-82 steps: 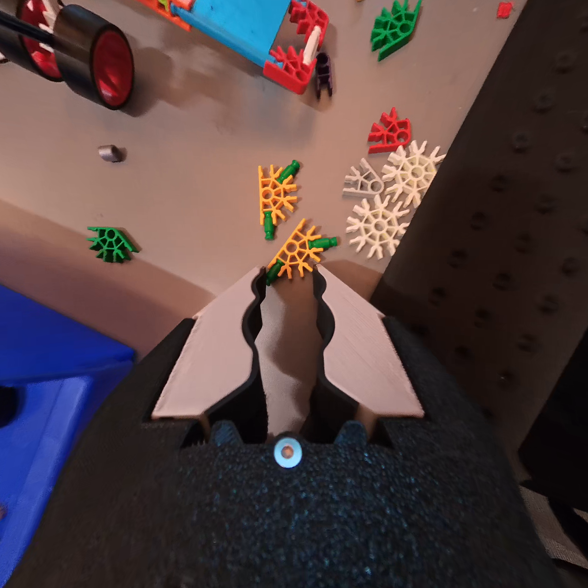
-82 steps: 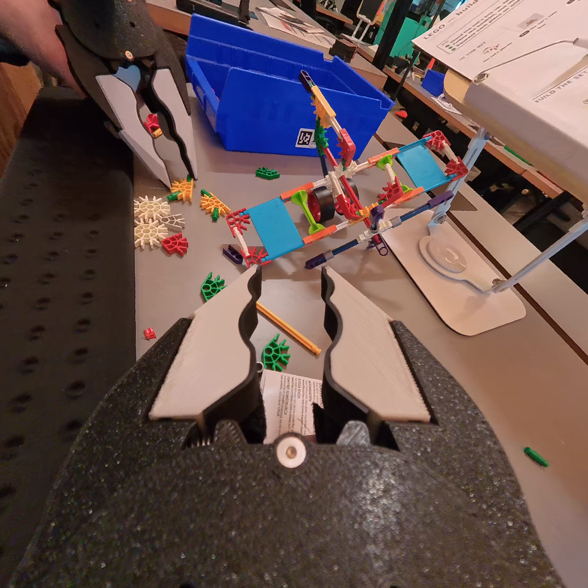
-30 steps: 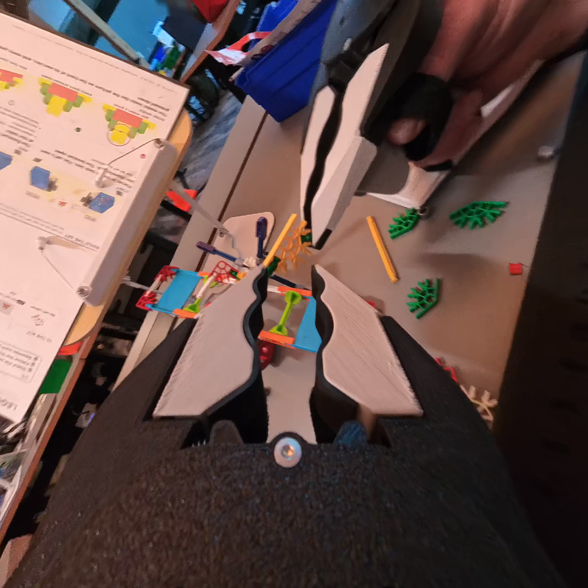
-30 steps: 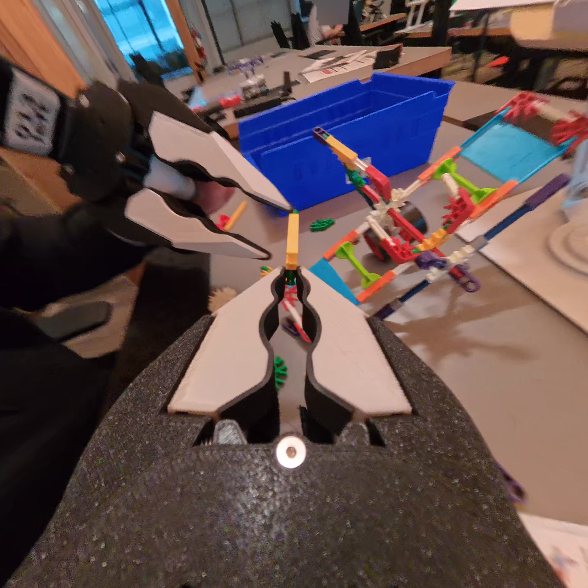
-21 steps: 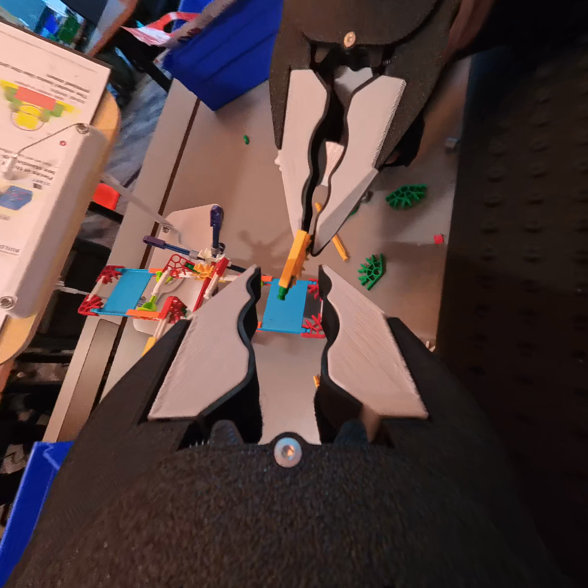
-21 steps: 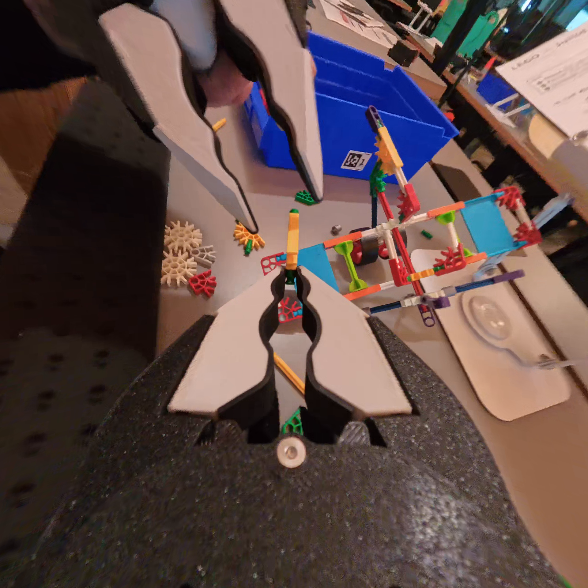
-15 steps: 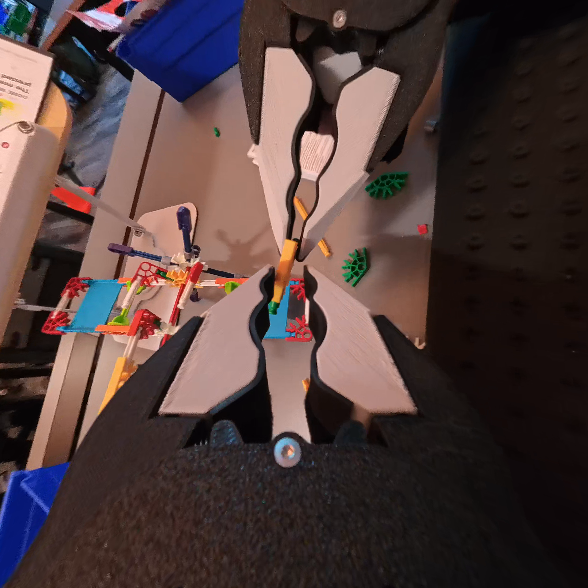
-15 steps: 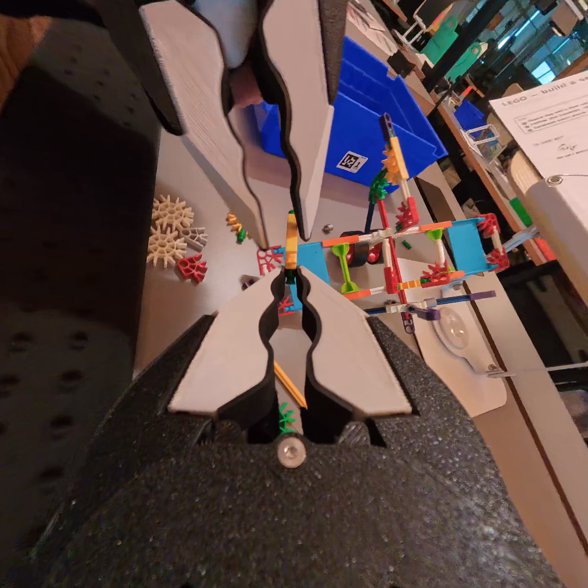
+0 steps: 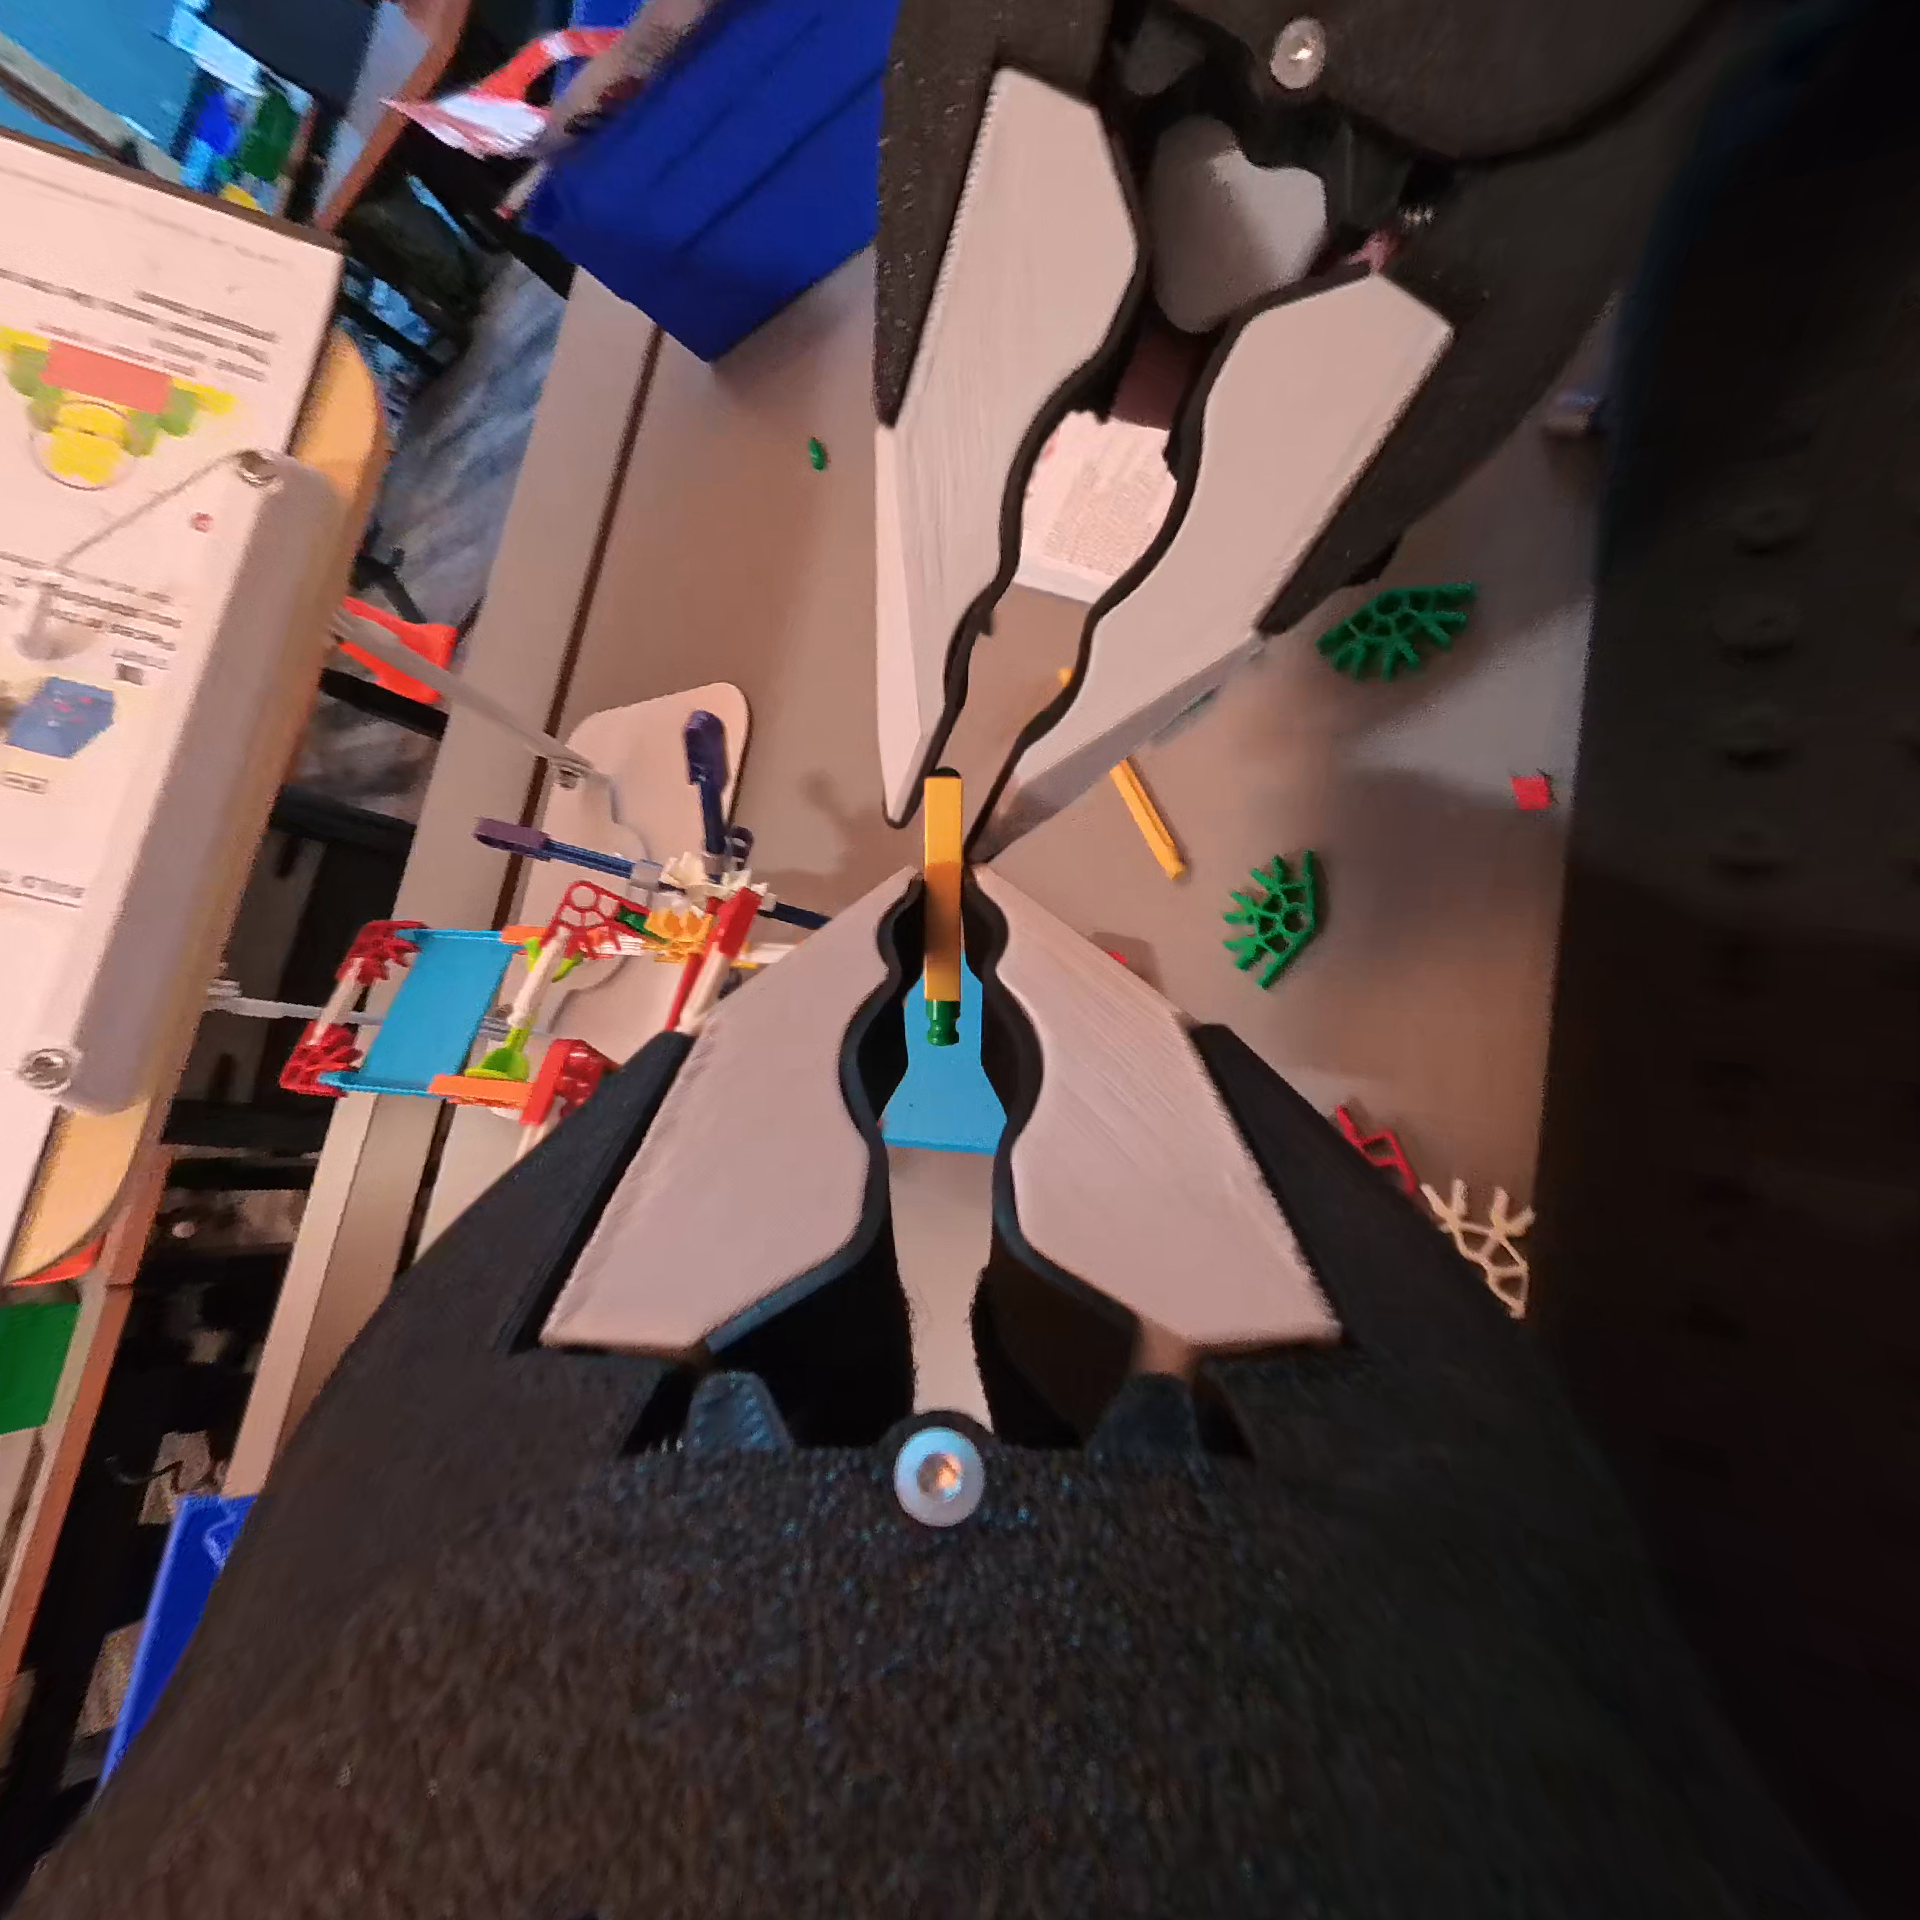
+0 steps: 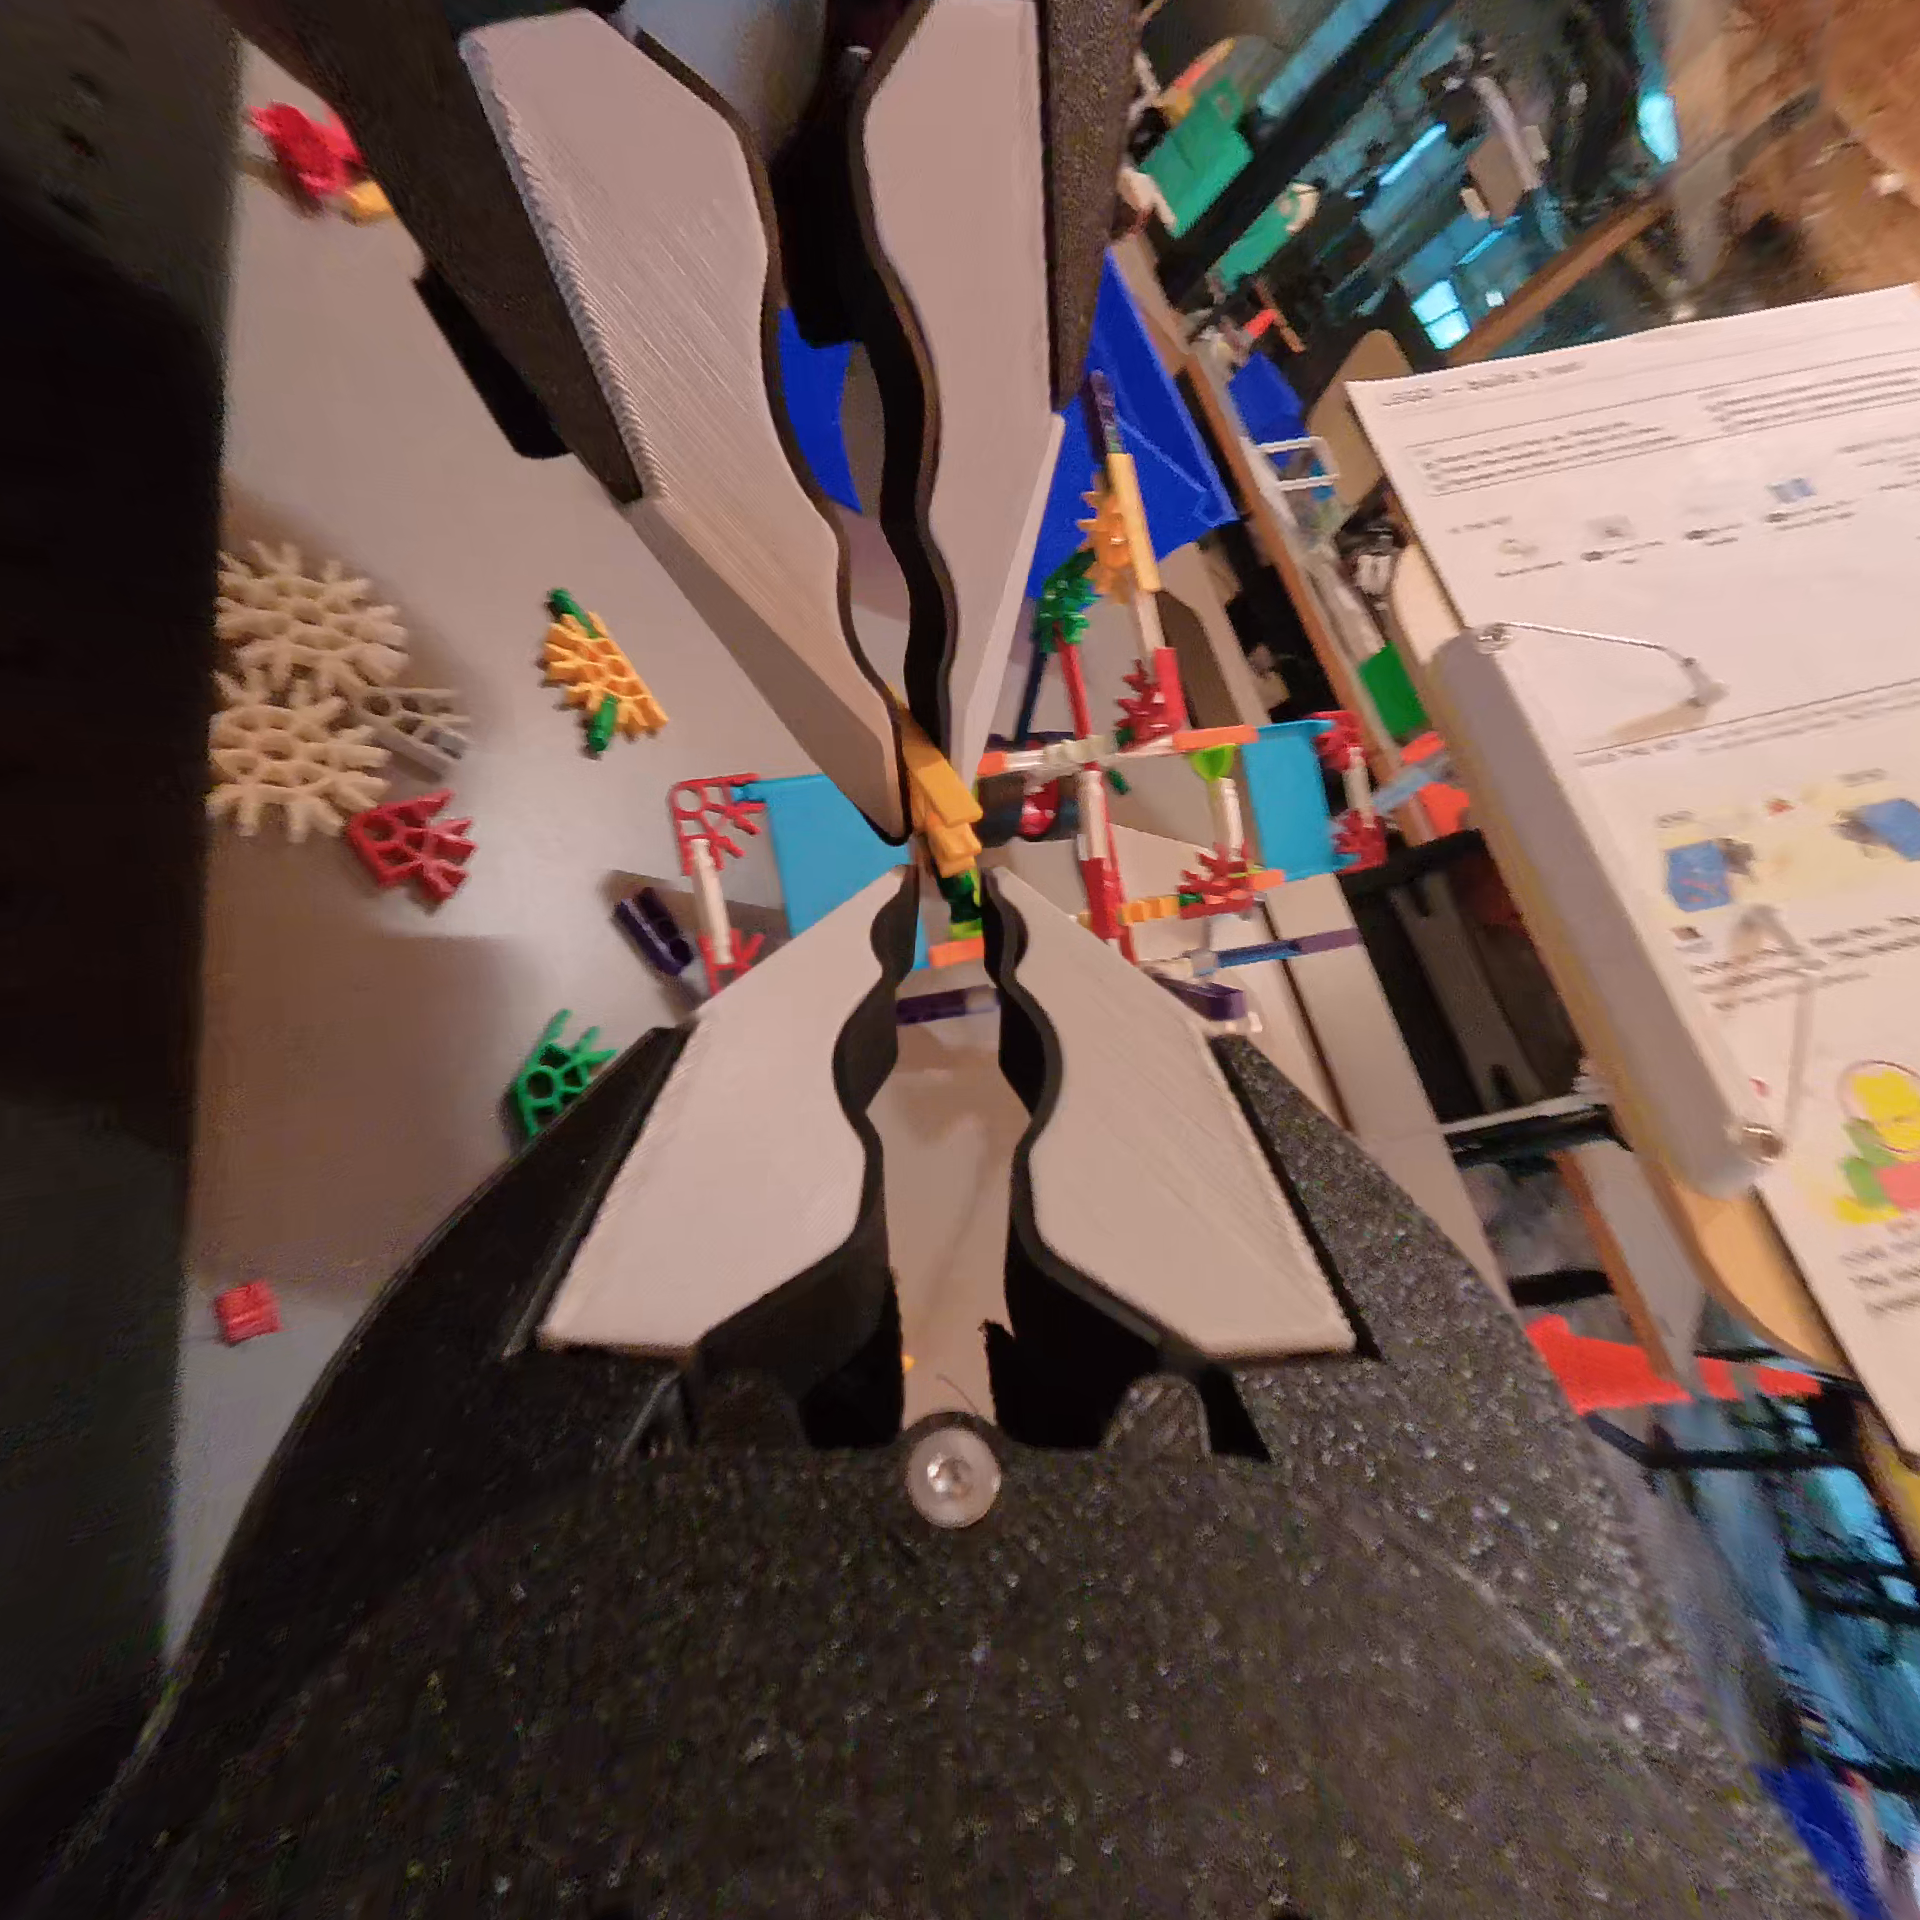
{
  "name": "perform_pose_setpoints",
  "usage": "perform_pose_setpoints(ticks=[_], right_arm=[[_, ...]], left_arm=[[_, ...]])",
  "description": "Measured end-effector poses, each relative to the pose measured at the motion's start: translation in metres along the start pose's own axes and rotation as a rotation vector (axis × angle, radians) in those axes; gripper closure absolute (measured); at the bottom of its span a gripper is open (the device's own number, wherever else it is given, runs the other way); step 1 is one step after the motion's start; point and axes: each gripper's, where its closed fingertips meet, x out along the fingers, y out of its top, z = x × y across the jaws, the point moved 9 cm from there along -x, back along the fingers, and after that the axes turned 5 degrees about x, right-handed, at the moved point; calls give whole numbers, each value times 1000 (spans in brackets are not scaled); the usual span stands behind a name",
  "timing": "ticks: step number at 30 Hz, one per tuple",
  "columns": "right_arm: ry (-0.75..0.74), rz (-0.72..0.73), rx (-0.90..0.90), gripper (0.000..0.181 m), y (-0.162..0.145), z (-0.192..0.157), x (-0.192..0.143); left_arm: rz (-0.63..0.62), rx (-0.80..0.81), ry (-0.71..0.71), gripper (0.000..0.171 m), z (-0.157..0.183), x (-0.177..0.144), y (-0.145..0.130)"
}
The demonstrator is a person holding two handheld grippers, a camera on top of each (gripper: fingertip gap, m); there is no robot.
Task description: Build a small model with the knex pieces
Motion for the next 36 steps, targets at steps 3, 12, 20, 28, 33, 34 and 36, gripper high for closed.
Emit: perform_pose_setpoints(ticks=[3, 12, 20, 28, 33, 34, 36], right_arm=[[-95, 0, -25, 170, 2, 6, -3], [-248, -22, -162, 172, 6, 8, -5], [-278, -1, -213, 171, 8, 6, -4], [-243, 10, -119, 175, 11, 11, -8], [-244, 8, 26, 174, 10, 16, -5], [-233, 17, 68, 174, 10, 18, -5], [-214, 29, 140, 174, 9, 21, -4]], left_arm=[[24, 5, 87, 166, -3, 2, 5], [-35, 139, 202, 166, -6, 3, 17], [-29, 265, 183, 166, -6, -1, 19], [-20, 332, 219, 166, -7, -3, 24], [-28, 264, 329, 166, -3, 4, 24], [-21, 242, 351, 167, -2, 4, 24], [-22, 208, 389, 167, -1, 6, 24]])
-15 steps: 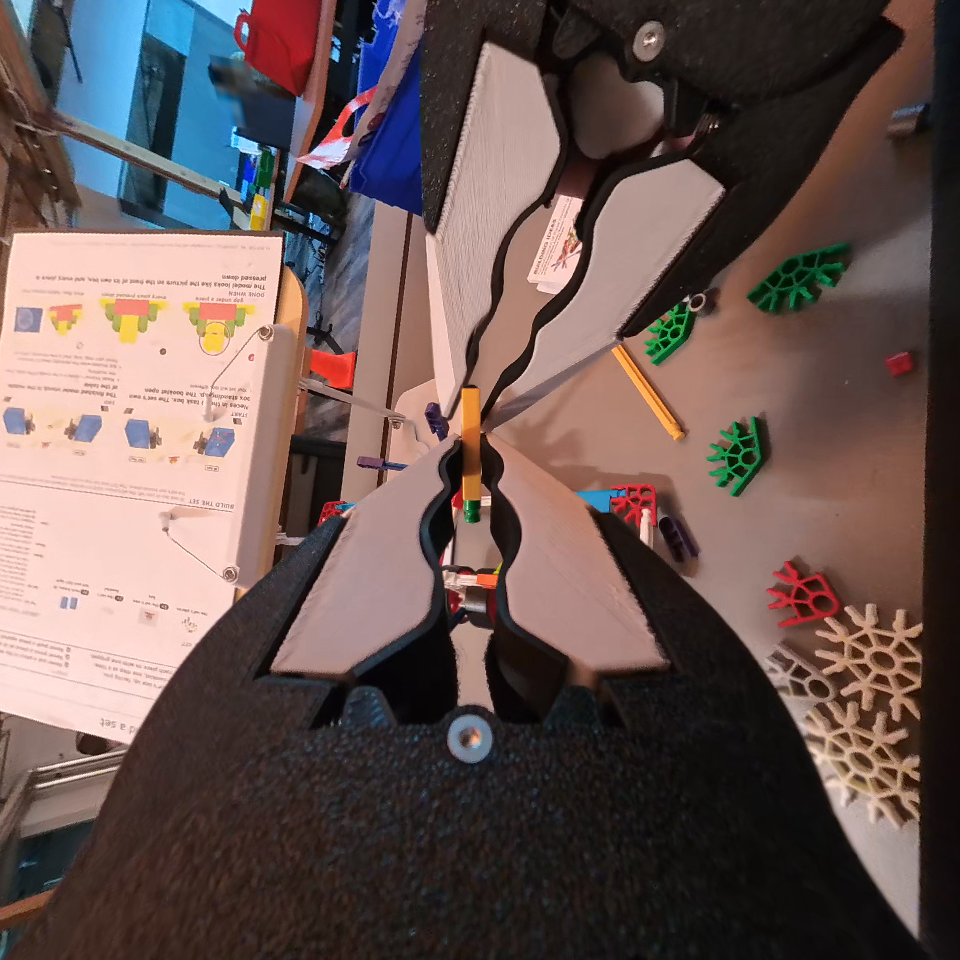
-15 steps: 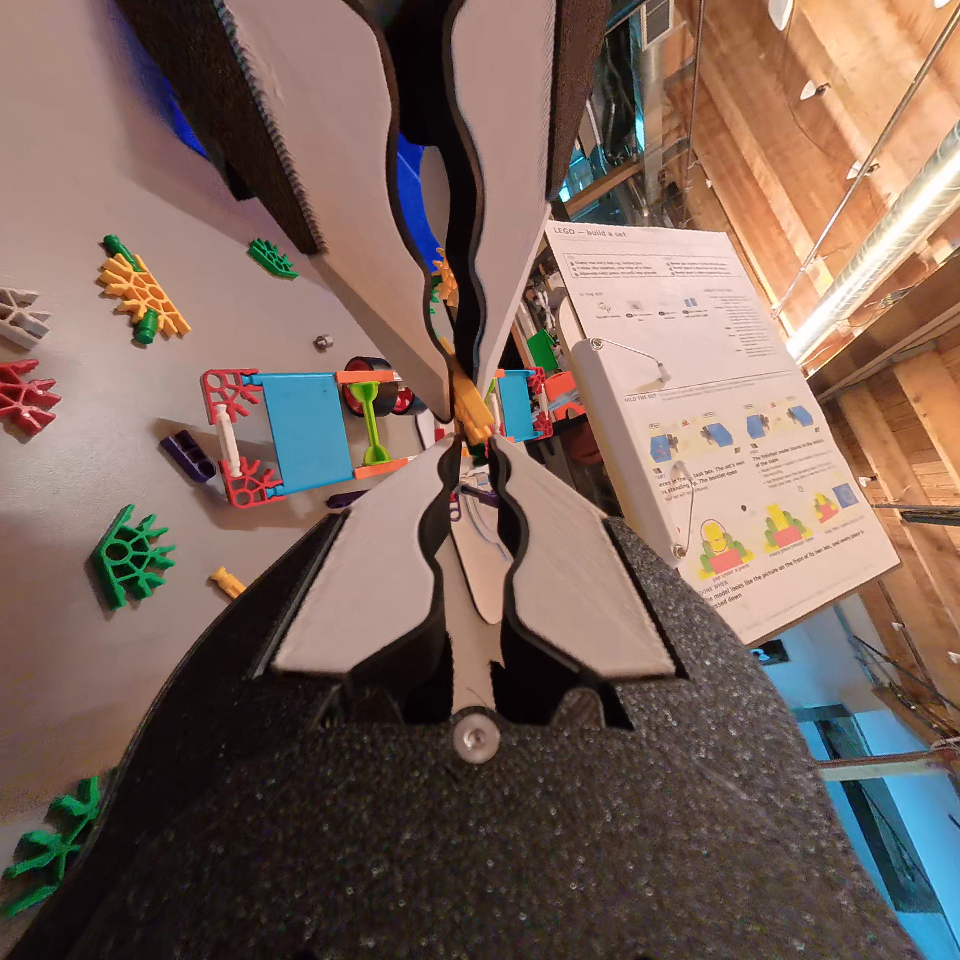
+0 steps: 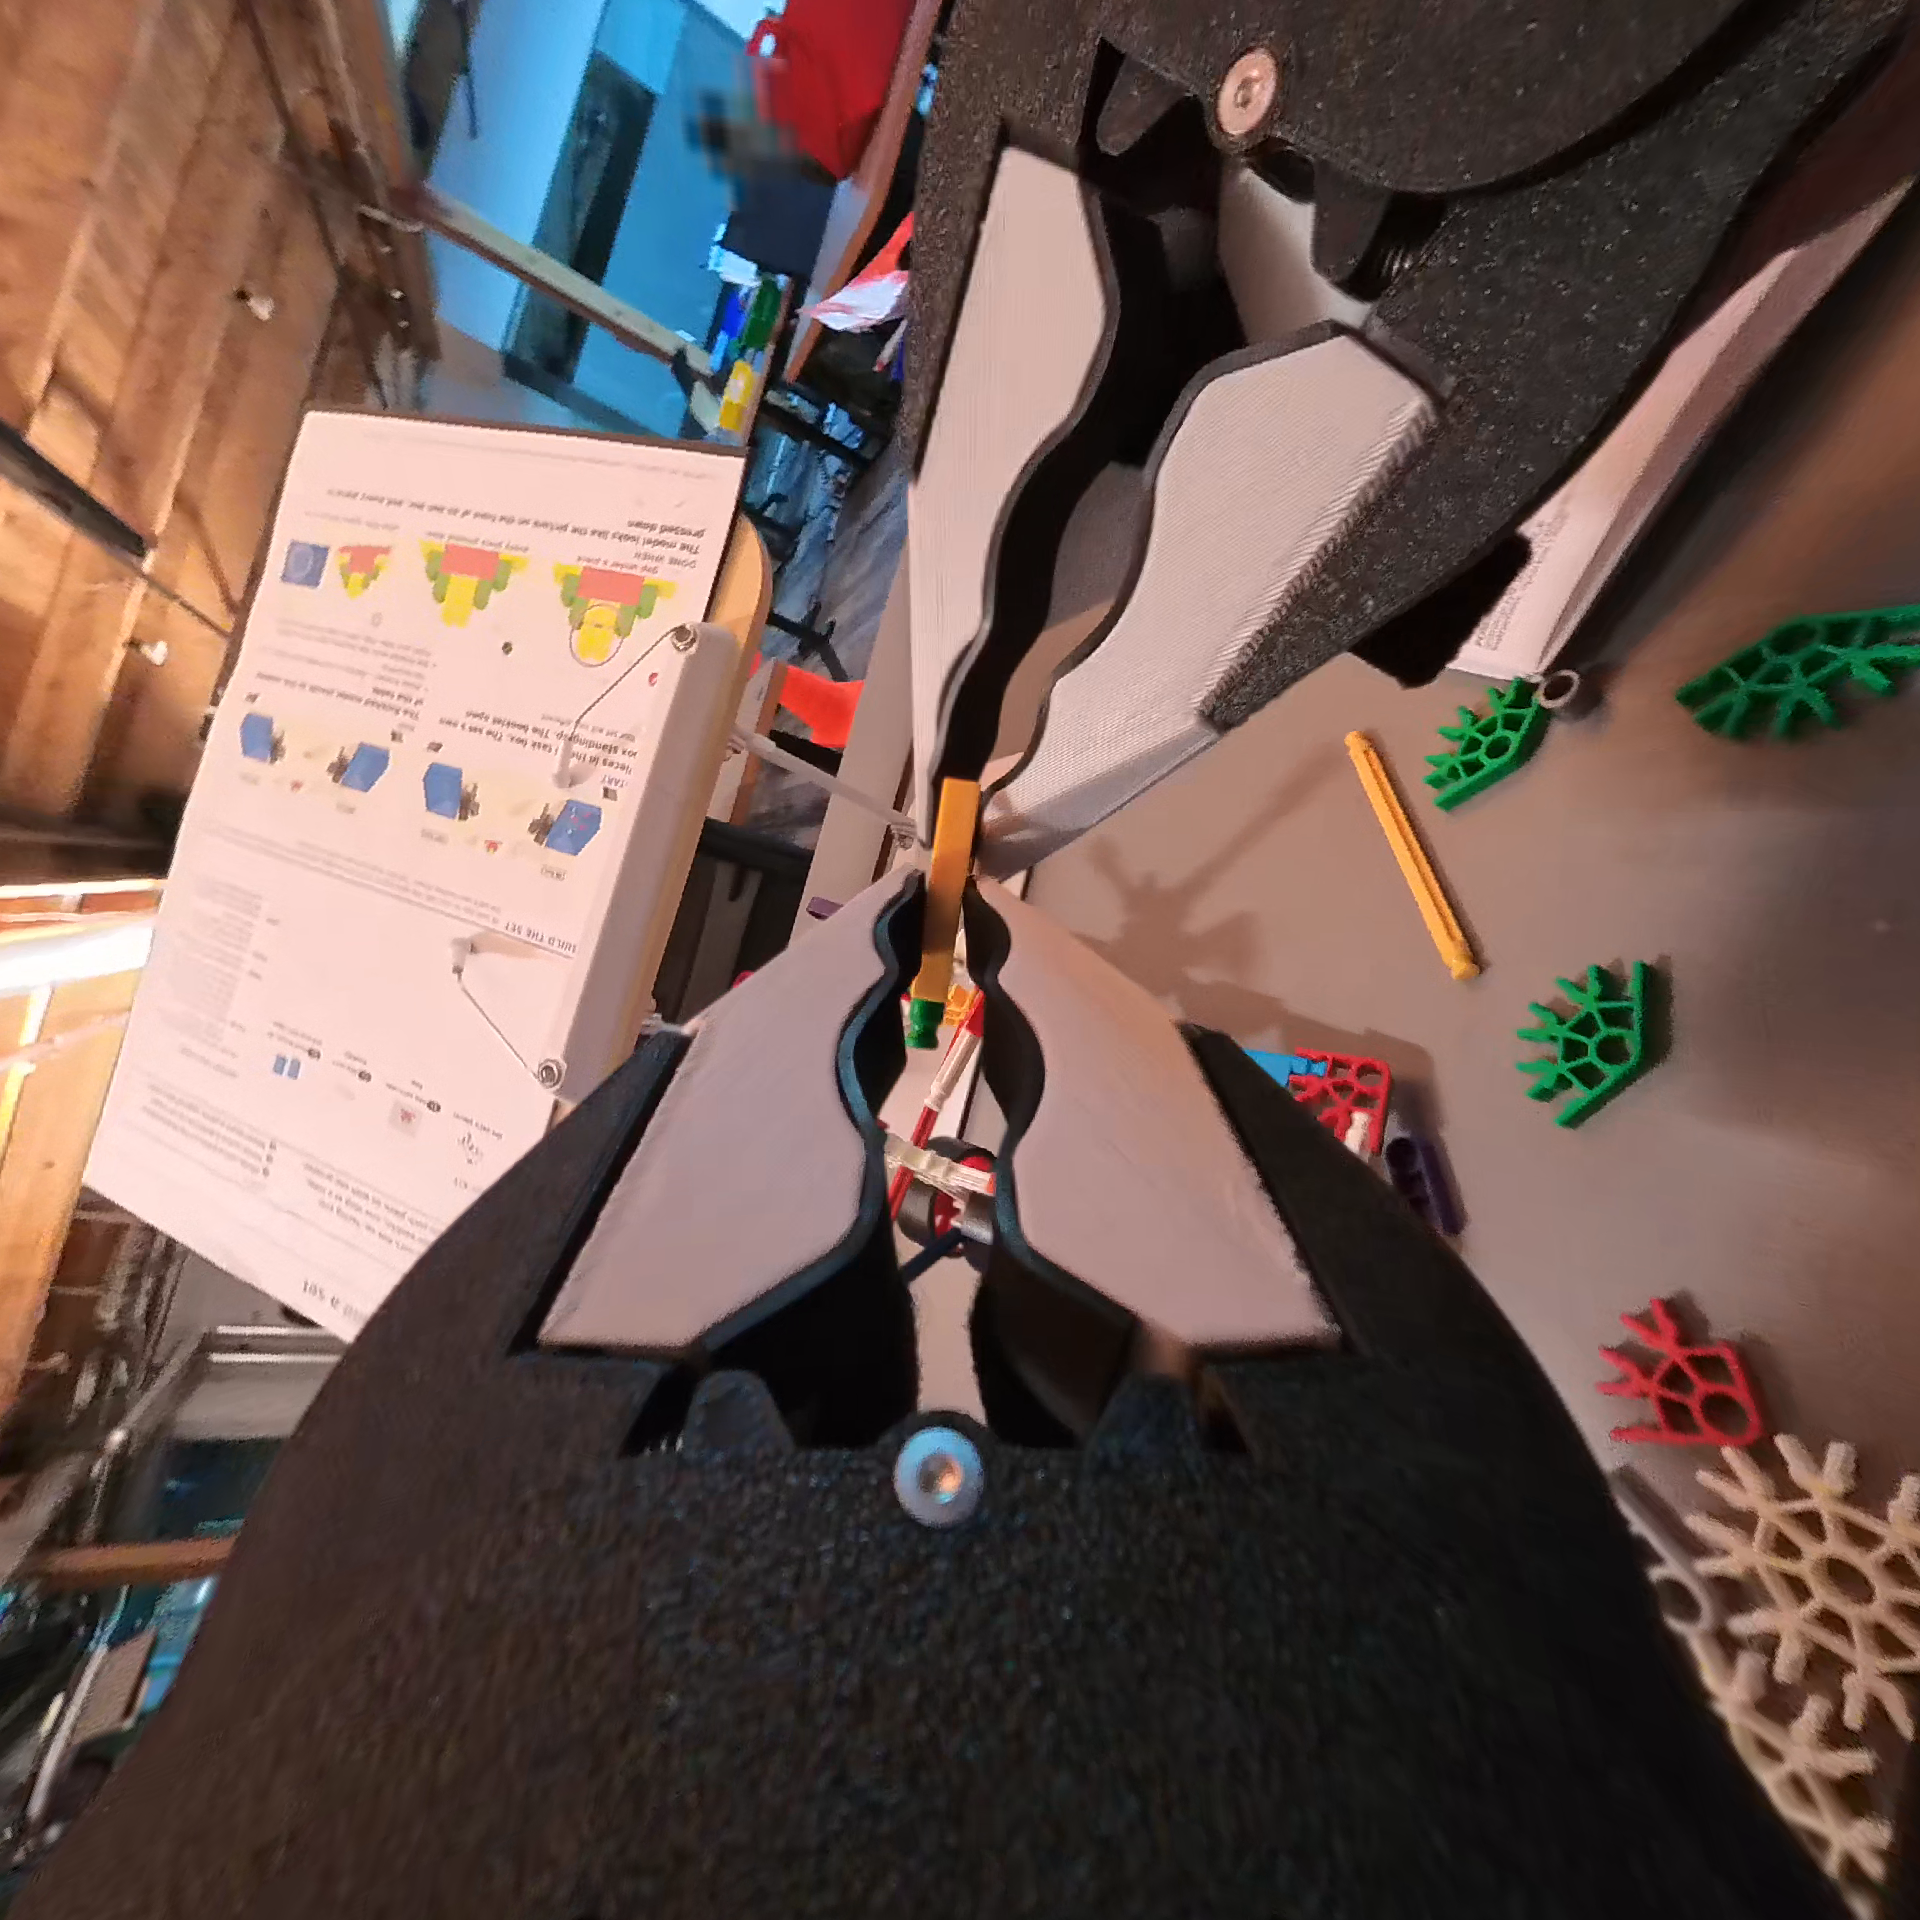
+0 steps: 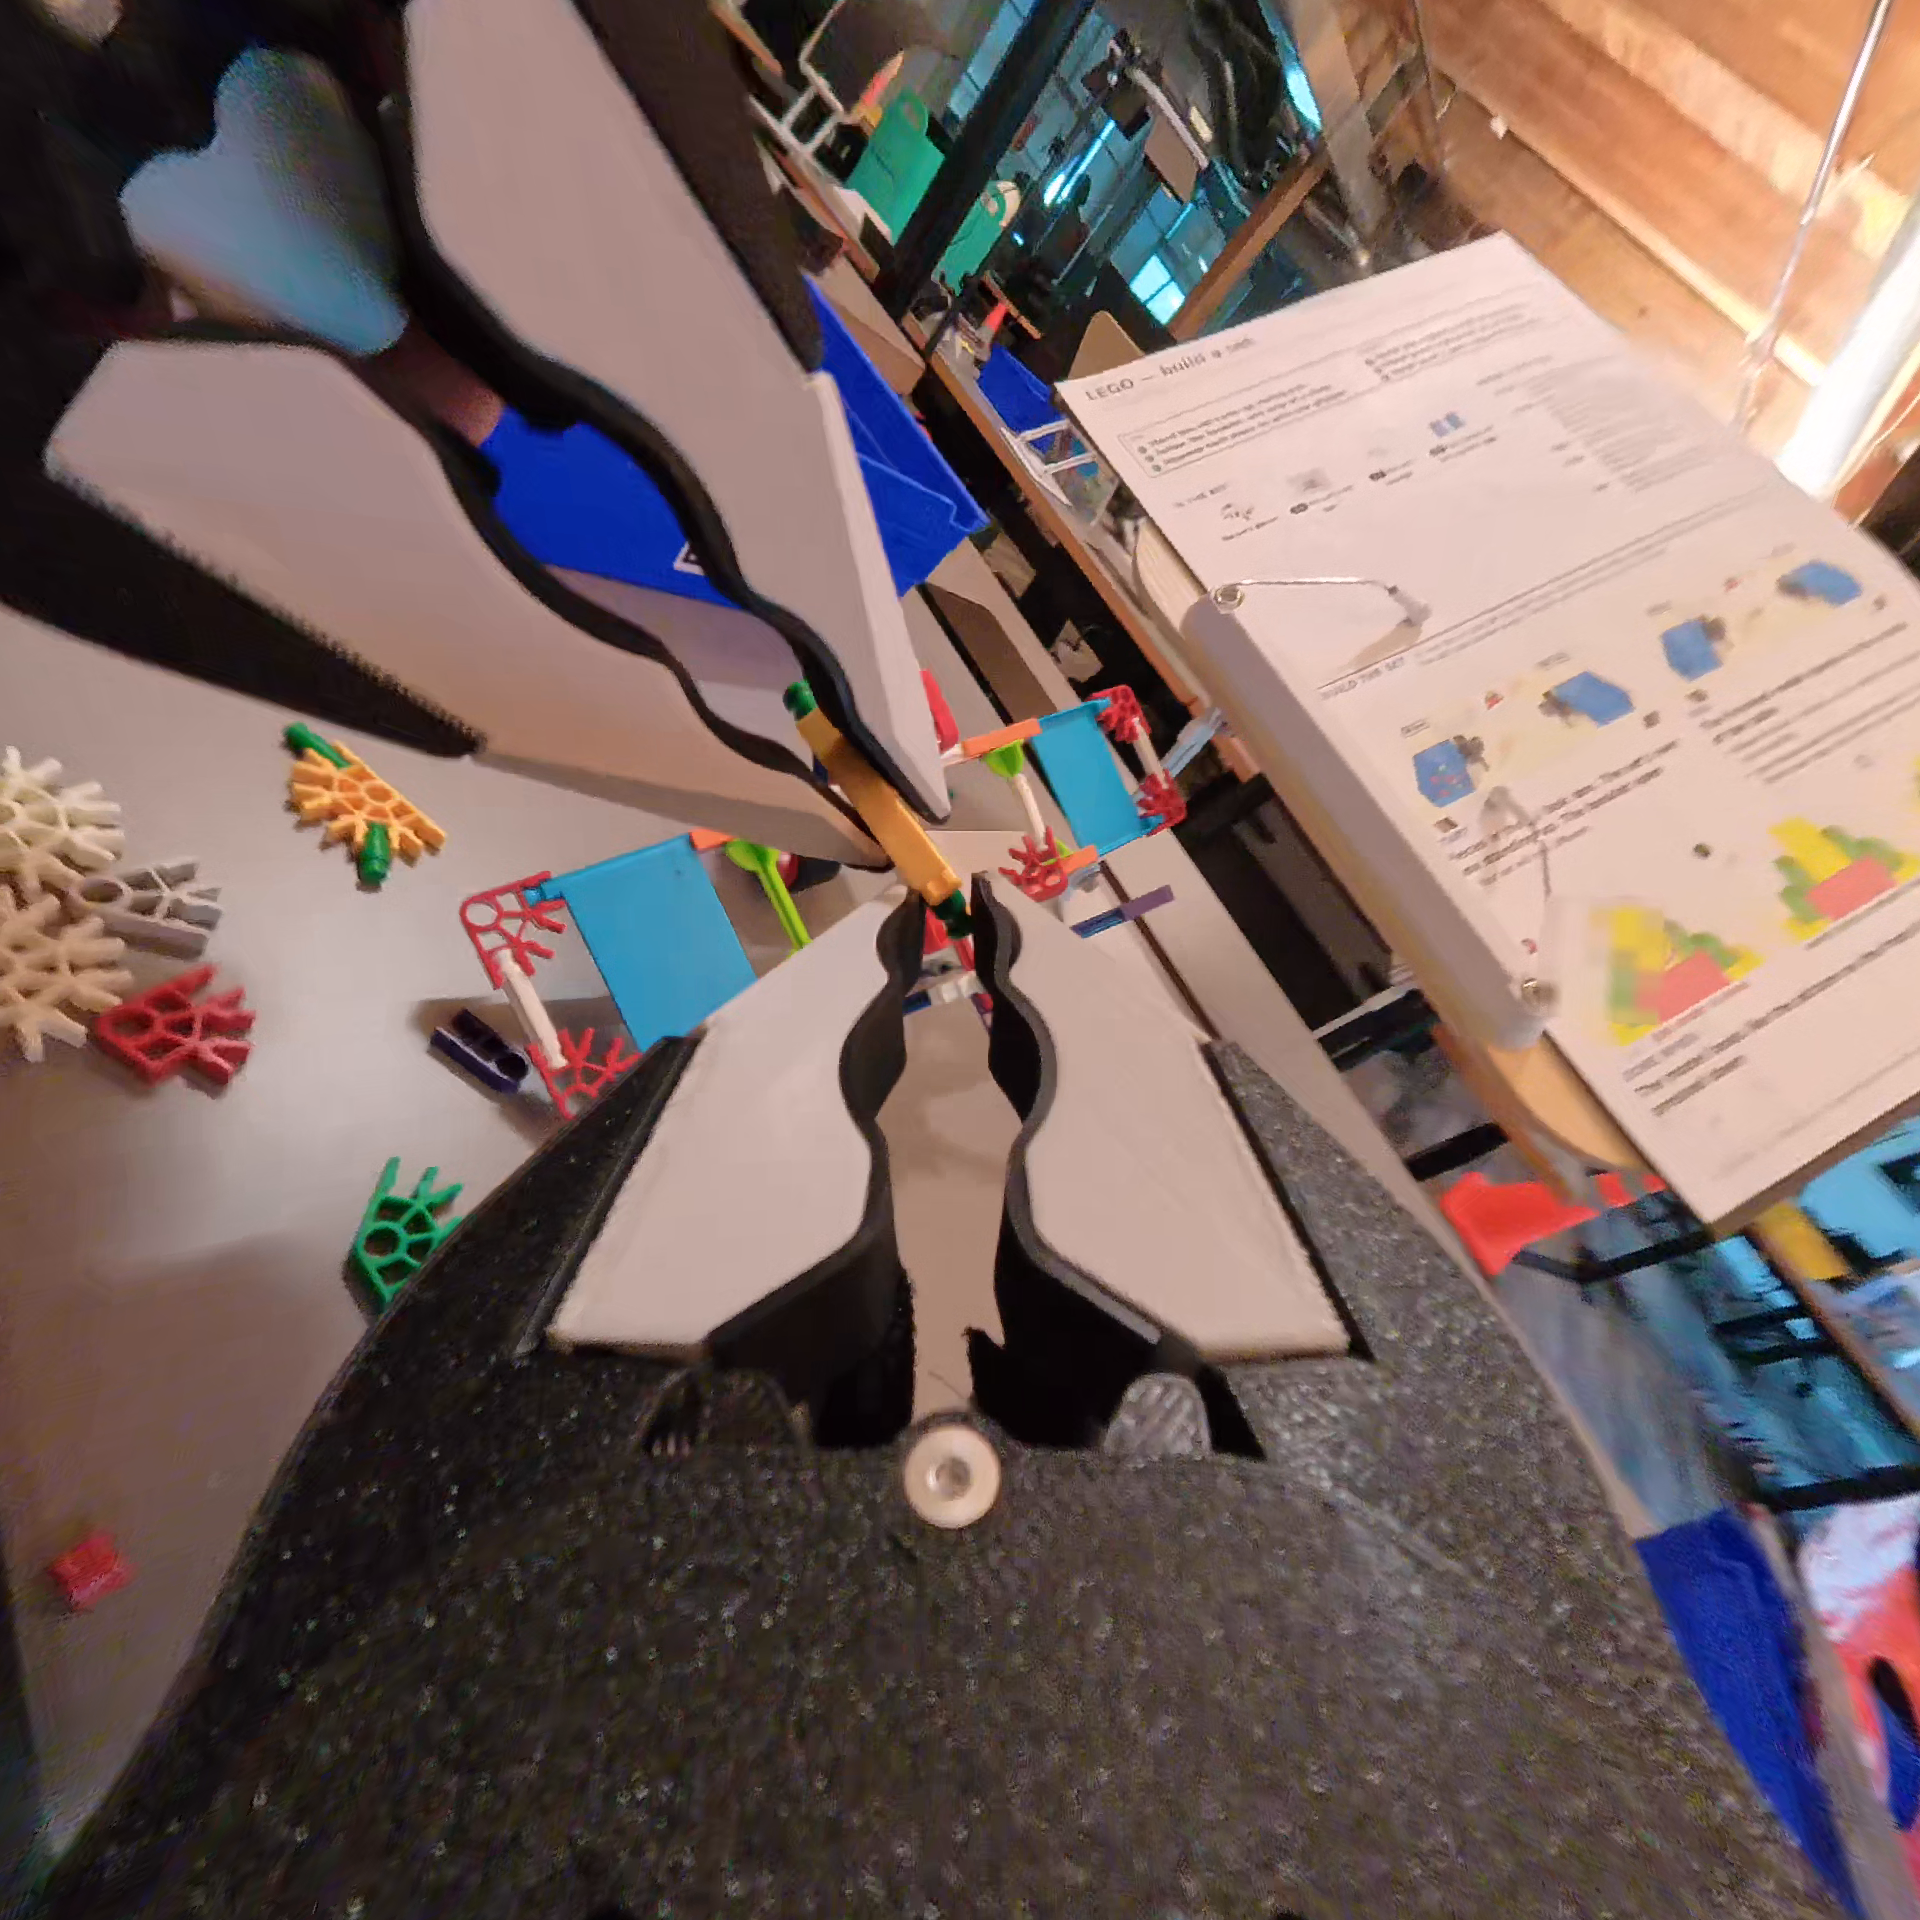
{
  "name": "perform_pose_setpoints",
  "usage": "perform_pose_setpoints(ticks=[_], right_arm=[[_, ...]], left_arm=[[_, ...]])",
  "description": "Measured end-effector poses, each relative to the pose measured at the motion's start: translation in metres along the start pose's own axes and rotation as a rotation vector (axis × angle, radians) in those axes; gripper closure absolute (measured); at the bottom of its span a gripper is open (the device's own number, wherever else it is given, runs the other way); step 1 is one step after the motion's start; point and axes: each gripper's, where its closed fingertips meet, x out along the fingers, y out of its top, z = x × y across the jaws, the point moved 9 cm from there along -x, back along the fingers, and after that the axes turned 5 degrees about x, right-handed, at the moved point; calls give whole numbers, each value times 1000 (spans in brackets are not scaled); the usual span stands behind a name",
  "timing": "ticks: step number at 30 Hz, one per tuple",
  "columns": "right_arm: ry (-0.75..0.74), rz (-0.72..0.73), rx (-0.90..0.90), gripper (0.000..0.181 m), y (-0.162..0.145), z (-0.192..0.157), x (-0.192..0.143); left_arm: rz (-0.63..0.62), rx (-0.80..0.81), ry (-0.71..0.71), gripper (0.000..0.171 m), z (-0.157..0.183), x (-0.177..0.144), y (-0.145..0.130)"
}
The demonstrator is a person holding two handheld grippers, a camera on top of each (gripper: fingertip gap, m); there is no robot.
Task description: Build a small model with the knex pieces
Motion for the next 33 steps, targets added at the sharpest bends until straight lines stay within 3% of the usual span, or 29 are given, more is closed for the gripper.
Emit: perform_pose_setpoints(ticks=[19, 25, 28, 33], right_arm=[[-24, -34, 355, 173, -10, 17, 10], [73, -96, 0, 171, -22, 10, 7], [51, -94, -144, 170, -22, 2, 5], [55, -80, -273, 171, -21, -8, 7]], left_arm=[[-101, -82, 145, 167, 4, 26, 7], [-86, 88, -61, 168, 12, 25, 2], [-76, 170, -118, 168, 12, 20, 2], [-26, 281, -188, 168, 12, 12, 4]])
